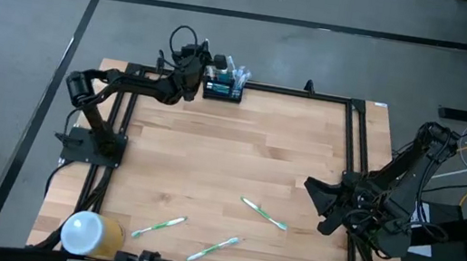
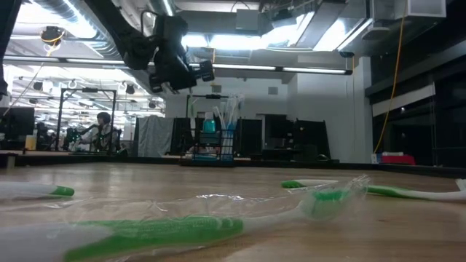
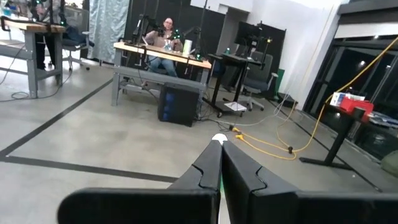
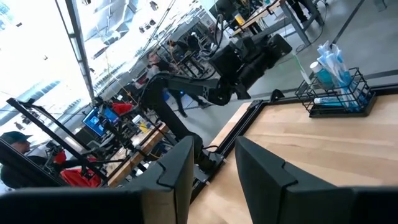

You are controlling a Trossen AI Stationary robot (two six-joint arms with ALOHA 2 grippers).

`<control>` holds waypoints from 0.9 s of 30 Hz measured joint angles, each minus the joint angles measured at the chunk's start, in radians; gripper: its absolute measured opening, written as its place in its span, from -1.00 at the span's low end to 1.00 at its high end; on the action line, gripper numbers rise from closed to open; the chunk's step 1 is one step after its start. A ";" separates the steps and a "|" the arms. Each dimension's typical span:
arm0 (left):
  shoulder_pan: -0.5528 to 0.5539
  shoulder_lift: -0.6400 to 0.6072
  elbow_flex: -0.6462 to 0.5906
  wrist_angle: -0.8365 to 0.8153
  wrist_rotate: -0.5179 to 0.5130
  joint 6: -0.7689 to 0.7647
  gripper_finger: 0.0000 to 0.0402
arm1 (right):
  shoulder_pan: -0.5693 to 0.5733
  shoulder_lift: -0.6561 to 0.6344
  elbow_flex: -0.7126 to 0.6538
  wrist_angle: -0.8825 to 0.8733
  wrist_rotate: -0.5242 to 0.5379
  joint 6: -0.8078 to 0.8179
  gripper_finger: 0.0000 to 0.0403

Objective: Pick & Place toothbrushing station
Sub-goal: Put the green toothbrush into the wire organizer

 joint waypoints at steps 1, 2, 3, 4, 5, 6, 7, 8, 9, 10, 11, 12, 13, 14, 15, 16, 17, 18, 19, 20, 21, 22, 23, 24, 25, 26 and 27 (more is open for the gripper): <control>0.001 0.008 0.000 0.001 0.000 -0.007 -0.99 | 0.000 0.000 0.000 0.000 0.000 0.005 -0.40; 0.001 0.016 0.000 0.005 -0.001 -0.008 -0.99 | 0.000 0.000 0.000 0.000 0.000 0.007 -0.40; 0.002 0.024 0.000 0.012 0.000 -0.010 -0.99 | 0.000 0.000 0.000 0.000 0.000 0.007 -0.40; 0.002 0.034 0.000 0.020 -0.001 -0.015 -0.99 | 0.000 0.000 0.000 0.000 0.000 0.007 -0.40; 0.002 0.042 0.000 0.027 0.000 -0.015 -0.99 | 0.000 0.000 0.000 0.000 0.000 0.007 -0.40; 0.002 0.047 0.000 0.028 -0.001 -0.015 -0.99 | 0.000 0.000 0.000 -0.001 0.000 0.007 -0.40; 0.000 0.052 0.000 0.032 0.000 -0.015 -0.99 | 0.000 0.000 0.000 -0.001 0.000 0.007 -0.40; -0.002 0.057 0.000 0.032 -0.002 -0.015 -0.99 | 0.000 0.000 0.000 -0.001 0.000 0.007 -0.40; -0.005 0.062 0.000 0.032 -0.006 -0.015 -0.99 | 0.000 0.000 0.000 -0.001 0.000 0.007 -0.40; -0.008 0.066 0.000 0.029 -0.013 -0.012 -0.99 | 0.000 0.000 0.000 -0.001 0.000 0.007 -0.40; -0.011 0.067 0.000 0.027 -0.018 -0.009 -0.99 | 0.000 0.000 0.000 -0.001 0.000 0.007 -0.40; -0.014 0.066 0.000 0.028 -0.022 -0.008 -0.99 | 0.000 0.000 0.000 -0.001 0.000 0.007 -0.40; -0.018 0.066 0.000 0.027 -0.026 -0.007 -0.99 | 0.000 0.000 0.000 -0.001 0.001 0.007 -0.40; -0.022 0.066 0.000 0.025 -0.031 0.002 -0.99 | 0.000 0.000 0.000 -0.001 0.006 0.007 -0.40; -0.027 0.066 0.000 0.023 -0.034 0.014 -0.99 | 0.000 0.000 0.000 -0.001 0.010 0.007 -0.40; -0.031 0.066 0.000 0.020 -0.036 0.025 -0.99 | 0.000 0.000 0.000 -0.001 0.012 0.007 -0.40; -0.035 0.066 0.000 0.014 -0.040 0.032 -0.99 | 0.000 0.000 0.000 -0.001 0.013 0.007 -0.40; -0.041 0.065 0.000 -0.002 -0.047 0.034 -0.99 | 0.000 0.000 0.000 -0.002 0.013 0.007 -0.40; -0.046 0.065 0.000 -0.021 -0.055 0.034 -0.99 | 0.000 0.000 0.000 -0.002 0.015 0.007 -0.40; -0.050 0.065 0.000 -0.033 -0.058 0.030 -0.99 | 0.000 0.000 0.000 -0.002 0.015 0.007 -0.40; -0.054 0.065 0.000 -0.044 -0.061 0.022 -0.99 | 0.000 0.000 0.000 -0.003 0.015 0.007 -0.40; -0.057 0.065 0.000 -0.055 -0.063 0.009 -0.99 | 0.000 0.000 0.000 -0.005 0.015 0.007 -0.40; -0.061 0.065 0.000 -0.070 -0.065 -0.005 -0.99 | 0.000 0.000 0.000 -0.005 0.015 0.007 -0.40; -0.063 0.065 0.000 -0.085 -0.070 -0.021 -0.99 | 0.000 0.000 0.000 -0.006 0.015 0.007 -0.40; -0.066 0.065 0.000 -0.097 -0.075 -0.034 -0.99 | 0.000 0.000 0.000 -0.006 0.015 0.007 -0.40; -0.067 0.065 0.000 -0.107 -0.080 -0.046 -0.99 | 0.000 0.000 0.000 -0.006 0.015 0.007 -0.40; -0.067 0.068 0.000 -0.111 -0.080 -0.052 -0.99 | 0.000 0.000 0.000 -0.006 0.015 0.007 -0.40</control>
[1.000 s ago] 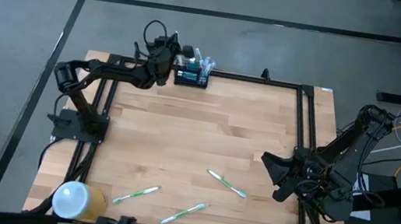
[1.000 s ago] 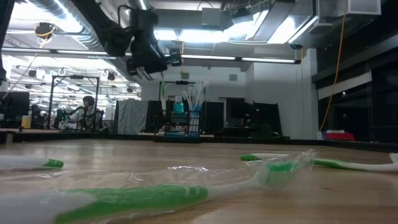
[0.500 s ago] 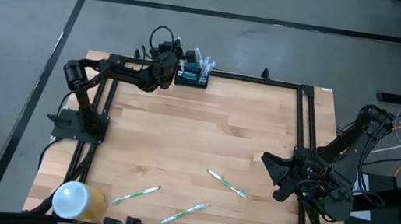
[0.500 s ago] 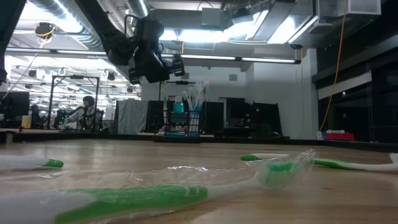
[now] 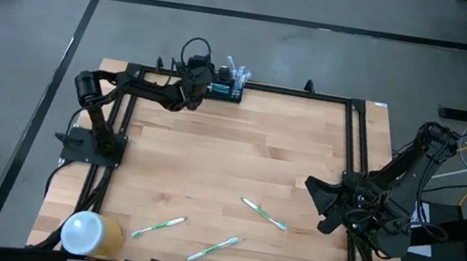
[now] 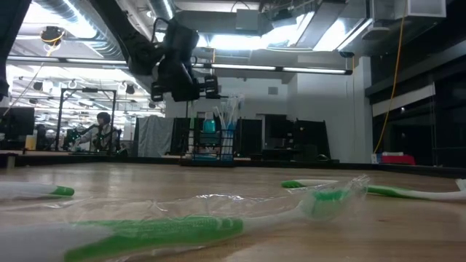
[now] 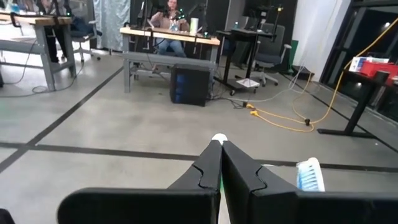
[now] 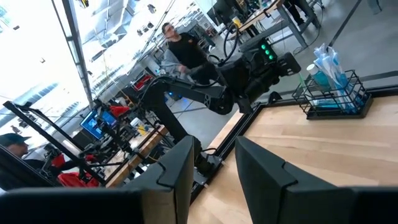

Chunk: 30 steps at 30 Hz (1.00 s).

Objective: Pick & Place toothbrushing station
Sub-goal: Put the green toothbrush into the wire organizer

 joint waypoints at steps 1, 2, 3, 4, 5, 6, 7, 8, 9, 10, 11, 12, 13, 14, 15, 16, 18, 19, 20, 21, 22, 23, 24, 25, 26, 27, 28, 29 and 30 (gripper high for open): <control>0.000 0.005 0.000 0.000 0.000 -0.004 -0.99 | 0.000 0.000 0.000 -0.001 0.000 0.000 -0.40; 0.000 0.011 0.000 -0.001 0.001 -0.006 -0.99 | 0.000 0.000 0.000 -0.002 0.000 0.000 -0.40; 0.000 0.016 0.000 -0.004 0.002 -0.012 -0.99 | 0.000 0.000 0.000 -0.004 -0.002 0.000 -0.40; 0.001 0.021 0.000 -0.003 0.001 -0.023 -0.99 | 0.000 0.000 0.000 -0.004 -0.005 0.000 -0.40; 0.001 0.026 0.000 0.000 0.001 -0.038 -0.99 | 0.000 0.000 0.000 -0.004 -0.005 0.000 -0.40; 0.002 0.030 0.000 0.000 0.001 -0.053 -0.99 | 0.000 0.000 0.000 -0.004 -0.005 0.000 -0.40; 0.002 0.034 0.000 -0.001 0.000 -0.062 -0.99 | 0.000 0.000 0.000 -0.004 -0.007 0.000 -0.40; 0.002 0.038 0.000 0.002 -0.003 -0.068 -0.99 | 0.000 0.000 0.000 -0.004 -0.009 0.000 -0.40; 0.002 0.041 0.000 0.012 -0.007 -0.069 -0.99 | 0.000 0.000 0.000 -0.003 -0.014 0.000 -0.40; 0.004 0.042 0.000 0.020 -0.007 -0.068 -0.99 | 0.000 0.000 0.000 -0.004 -0.015 0.002 -0.40; 0.006 0.042 0.000 0.021 -0.007 -0.069 -0.99 | 0.000 0.000 0.000 -0.004 -0.015 0.004 -0.40; 0.009 0.042 0.000 0.024 -0.005 -0.069 -0.99 | 0.000 0.000 0.000 -0.003 -0.016 0.004 -0.40; 0.013 0.042 0.000 0.029 -0.003 -0.069 -0.99 | 0.000 0.001 0.000 -0.003 -0.016 0.004 -0.40; 0.016 0.042 0.000 0.031 -0.003 -0.069 -0.99 | 0.000 0.002 0.000 -0.003 -0.015 0.004 -0.40; 0.018 0.042 0.000 0.034 -0.003 -0.069 -0.99 | 0.000 0.003 0.000 -0.004 -0.016 0.005 -0.40; 0.022 0.042 0.000 0.037 -0.003 -0.069 -0.99 | 0.000 0.003 0.000 -0.004 -0.018 0.005 -0.40; 0.024 0.042 0.000 0.040 -0.004 -0.069 -0.99 | 0.000 0.003 0.000 -0.004 -0.019 0.005 -0.40; 0.024 0.042 0.000 0.040 -0.004 -0.069 -0.99 | 0.000 0.004 0.000 -0.004 -0.018 0.005 -0.40; 0.024 0.042 0.000 0.040 -0.004 -0.069 -0.99 | 0.000 0.004 0.000 -0.004 -0.018 0.005 -0.40; 0.024 0.042 0.000 0.041 -0.004 -0.069 -0.99 | 0.000 0.004 0.000 -0.004 -0.019 0.005 -0.40; 0.024 0.042 0.000 0.041 -0.004 -0.069 -0.99 | 0.000 0.004 0.000 -0.004 -0.018 0.004 -0.40; 0.024 0.042 0.000 0.041 -0.004 -0.069 -0.97 | 0.000 0.004 0.000 -0.004 -0.018 0.004 -0.40; 0.024 0.042 0.000 0.041 -0.004 -0.070 -0.96 | 0.000 0.004 0.000 -0.004 -0.019 0.004 -0.40; 0.024 0.042 0.000 0.041 -0.004 -0.070 -0.93 | 0.000 0.004 0.000 -0.004 -0.019 0.004 -0.40; 0.024 0.042 0.000 0.042 -0.004 -0.070 -0.91 | 0.000 0.004 0.000 -0.003 -0.019 0.004 -0.40; 0.024 0.042 0.000 0.042 -0.004 -0.070 -0.88 | 0.000 0.004 0.000 -0.004 -0.019 0.004 -0.40; 0.022 0.039 0.000 0.042 -0.003 -0.070 -0.85 | 0.000 0.004 0.000 -0.004 -0.019 0.004 -0.40; 0.021 0.035 0.000 0.044 -0.002 -0.070 -0.81 | 0.000 0.004 0.000 -0.004 -0.019 0.004 -0.40; 0.019 0.029 0.000 0.044 -0.002 -0.070 -0.78 | 0.000 0.004 0.000 -0.004 -0.021 0.004 -0.40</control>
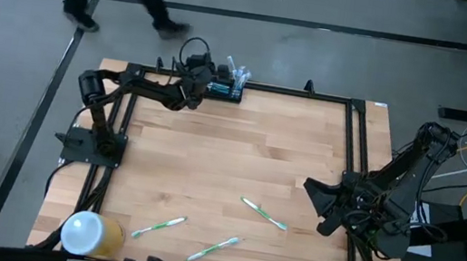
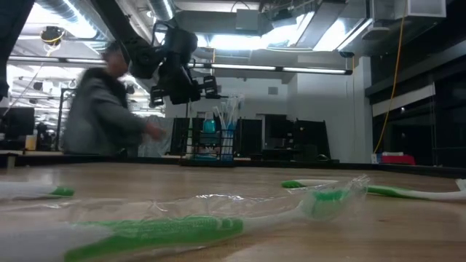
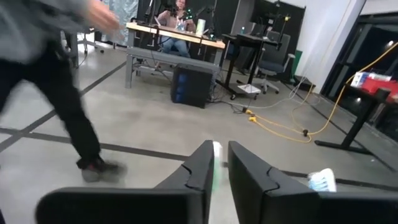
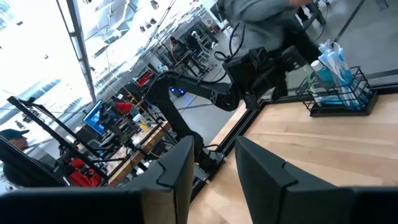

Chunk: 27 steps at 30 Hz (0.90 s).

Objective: Pick & Place toothbrushing station
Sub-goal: Put the green toothbrush into the wire organizer

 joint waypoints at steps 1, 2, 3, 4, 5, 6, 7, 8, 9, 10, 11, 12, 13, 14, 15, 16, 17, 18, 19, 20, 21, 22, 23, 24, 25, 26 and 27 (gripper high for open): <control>-0.004 -0.006 0.000 0.003 -0.001 0.001 -0.75 | 0.000 0.000 0.000 0.000 -0.005 0.000 -0.40; -0.006 -0.013 0.000 0.002 -0.003 0.004 -0.72 | 0.000 0.000 0.000 0.000 -0.007 0.000 -0.40; -0.010 -0.020 0.000 0.001 -0.007 0.014 -0.69 | 0.000 0.000 0.000 0.000 -0.013 0.000 -0.40; -0.015 -0.027 0.000 0.008 -0.013 0.028 -0.66 | 0.000 0.000 0.000 0.000 -0.017 0.000 -0.40; -0.020 -0.035 0.000 0.019 -0.022 0.048 -0.63 | 0.000 0.000 0.000 0.000 -0.020 0.000 -0.40; -0.025 -0.046 0.000 0.027 -0.027 0.073 -0.61 | 0.000 0.000 0.000 0.000 -0.022 0.000 -0.40; -0.030 -0.058 0.000 0.043 -0.031 0.099 -0.58 | 0.000 0.001 0.000 0.000 -0.022 0.000 -0.40; -0.038 -0.075 0.000 0.053 -0.031 0.123 -0.56 | 0.000 0.002 0.000 0.000 -0.023 0.000 -0.40; -0.046 -0.096 0.000 0.054 -0.031 0.143 -0.54 | 0.000 0.003 0.000 0.000 -0.024 0.000 -0.40; -0.056 -0.119 0.000 0.052 -0.022 0.163 -0.53 | 0.000 0.003 0.000 0.000 -0.026 0.000 -0.40; -0.067 -0.145 0.000 0.047 0.000 0.189 -0.52 | 0.000 0.003 0.000 0.000 -0.030 -0.001 -0.40; -0.079 -0.172 0.000 0.036 0.040 0.224 -0.51 | 0.000 0.003 0.000 0.000 -0.035 -0.005 -0.40; -0.095 -0.204 0.000 0.016 0.099 0.257 -0.50 | 0.000 0.003 0.000 0.000 -0.040 -0.009 -0.40; -0.112 -0.235 0.000 -0.009 0.174 0.286 -0.50 | 0.000 0.004 0.000 0.000 -0.044 -0.016 -0.40; -0.130 -0.269 0.000 -0.050 0.255 0.302 -0.49 | 0.000 0.004 0.000 0.000 -0.044 -0.027 -0.40; -0.149 -0.303 0.000 -0.097 0.332 0.300 -0.49 | 0.000 0.004 0.000 0.000 -0.046 -0.037 -0.40; -0.170 -0.335 0.000 -0.153 0.405 0.280 -0.49 | 0.000 0.004 0.000 0.000 -0.050 -0.051 -0.40; -0.192 -0.367 0.000 -0.213 0.467 0.260 -0.49 | 0.000 0.004 0.000 -0.003 -0.051 -0.063 -0.40; -0.220 -0.398 0.000 -0.274 0.511 0.230 -0.49 | 0.000 0.004 0.000 -0.009 -0.053 -0.077 -0.40; -0.248 -0.430 0.000 -0.344 0.541 0.199 -0.49 | -0.002 0.004 0.000 -0.019 -0.062 -0.086 -0.40; -0.279 -0.461 0.000 -0.413 0.552 0.166 -0.49 | -0.007 0.003 0.000 -0.033 -0.077 -0.088 -0.40; -0.312 -0.490 0.000 -0.475 0.554 0.126 -0.49 | -0.015 0.002 0.000 -0.052 -0.100 -0.087 -0.40; -0.348 -0.517 0.000 -0.529 0.553 0.100 -0.49 | -0.024 0.001 0.000 -0.071 -0.129 -0.077 -0.40; -0.385 -0.540 0.001 -0.589 0.553 0.080 -0.49 | -0.036 -0.002 0.000 -0.093 -0.167 -0.053 -0.40; -0.418 -0.561 0.001 -0.662 0.558 0.064 -0.50 | -0.049 -0.006 0.000 -0.122 -0.211 -0.018 -0.40; -0.453 -0.572 0.001 -0.720 0.568 0.041 -0.50 | -0.063 -0.008 0.000 -0.159 -0.263 0.028 -0.40; -0.486 -0.578 0.001 -0.770 0.588 0.012 -0.51 | -0.078 -0.008 0.000 -0.208 -0.323 0.087 -0.40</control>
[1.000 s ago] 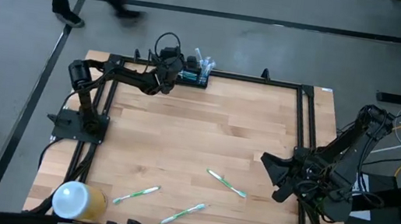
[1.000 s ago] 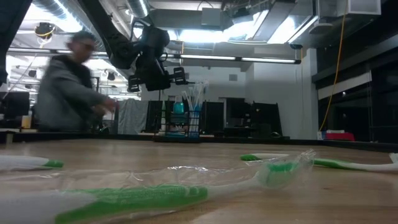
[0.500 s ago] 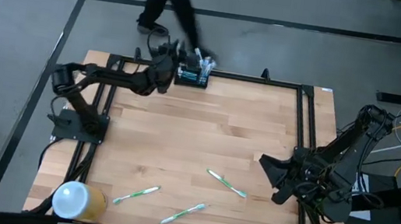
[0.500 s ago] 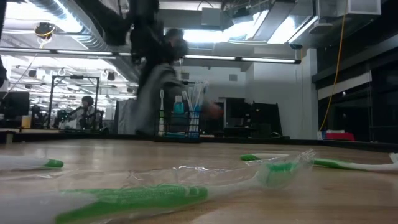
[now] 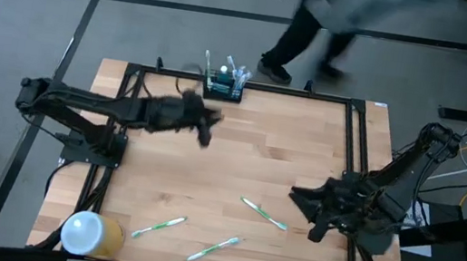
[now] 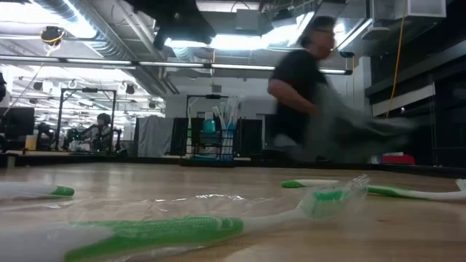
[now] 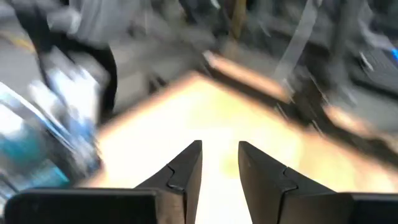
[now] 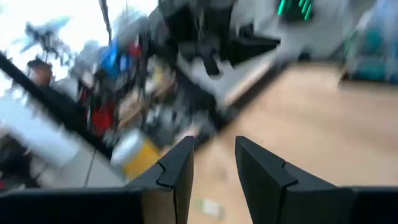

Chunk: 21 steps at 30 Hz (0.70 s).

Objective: Pick & Place toothbrushing station
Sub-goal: Put the green toothbrush into the wire organizer

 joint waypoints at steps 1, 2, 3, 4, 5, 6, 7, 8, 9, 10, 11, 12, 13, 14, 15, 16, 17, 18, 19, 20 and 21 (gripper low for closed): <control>-0.031 -0.002 0.000 -0.051 0.025 -0.030 -0.52 | -0.017 0.000 0.000 -0.064 -0.074 0.068 -0.40; -0.058 -0.001 0.000 -0.086 0.049 -0.055 -0.53 | -0.034 0.000 0.000 -0.144 -0.164 0.153 -0.40; -0.085 -0.001 0.000 -0.114 0.066 -0.075 -0.54 | -0.051 0.000 0.000 -0.236 -0.271 0.253 -0.40; -0.108 -0.001 0.000 -0.138 0.069 -0.089 -0.55 | -0.067 0.004 0.000 -0.341 -0.386 0.358 -0.40; -0.127 -0.001 0.000 -0.160 0.060 -0.100 -0.55 | -0.072 0.016 0.000 -0.438 -0.498 0.456 -0.40; -0.143 -0.001 0.000 -0.179 0.034 -0.105 -0.56 | -0.071 0.032 -0.001 -0.520 -0.605 0.533 -0.40; -0.156 -0.001 -0.001 -0.187 -0.001 -0.108 -0.56 | -0.058 0.048 -0.002 -0.575 -0.680 0.582 -0.40; -0.166 -0.001 -0.001 -0.186 -0.036 -0.109 -0.56 | -0.039 0.062 -0.002 -0.597 -0.722 0.613 -0.40; -0.174 -0.001 -0.001 -0.181 -0.063 -0.108 -0.56 | -0.019 0.072 -0.002 -0.599 -0.734 0.636 -0.40; -0.179 -0.001 -0.001 -0.178 -0.079 -0.102 -0.56 | -0.003 0.083 0.000 -0.598 -0.739 0.648 -0.40; -0.182 -0.001 -0.001 -0.178 -0.082 -0.093 -0.56 | 0.008 0.095 0.000 -0.597 -0.748 0.657 -0.40; -0.183 -0.001 -0.001 -0.175 -0.081 -0.082 -0.56 | 0.010 0.112 0.000 -0.599 -0.765 0.668 -0.40; -0.184 -0.001 -0.001 -0.173 -0.079 -0.072 -0.56 | 0.006 0.131 0.000 -0.601 -0.785 0.678 -0.40; -0.184 -0.001 -0.001 -0.173 -0.077 -0.065 -0.56 | 0.001 0.150 -0.001 -0.599 -0.805 0.692 -0.40; -0.184 -0.001 -0.001 -0.173 -0.077 -0.057 -0.57 | -0.005 0.169 -0.007 -0.590 -0.820 0.704 -0.40; -0.184 -0.001 -0.001 -0.173 -0.077 -0.048 -0.57 | -0.011 0.186 -0.019 -0.577 -0.839 0.720 -0.40; -0.184 -0.001 -0.001 -0.172 -0.078 -0.041 -0.57 | -0.021 0.204 -0.037 -0.547 -0.856 0.729 -0.40; -0.184 -0.001 -0.001 -0.171 -0.078 -0.038 -0.57 | -0.032 0.220 -0.060 -0.505 -0.868 0.744 -0.40; -0.184 -0.001 -0.001 -0.166 -0.077 -0.038 -0.57 | -0.044 0.236 -0.089 -0.453 -0.872 0.757 -0.40; -0.184 -0.001 -0.001 -0.163 -0.076 -0.037 -0.57 | -0.054 0.250 -0.123 -0.386 -0.869 0.784 -0.40; -0.184 -0.001 -0.001 -0.163 -0.067 -0.036 -0.57 | -0.064 0.263 -0.161 -0.310 -0.849 0.821 -0.40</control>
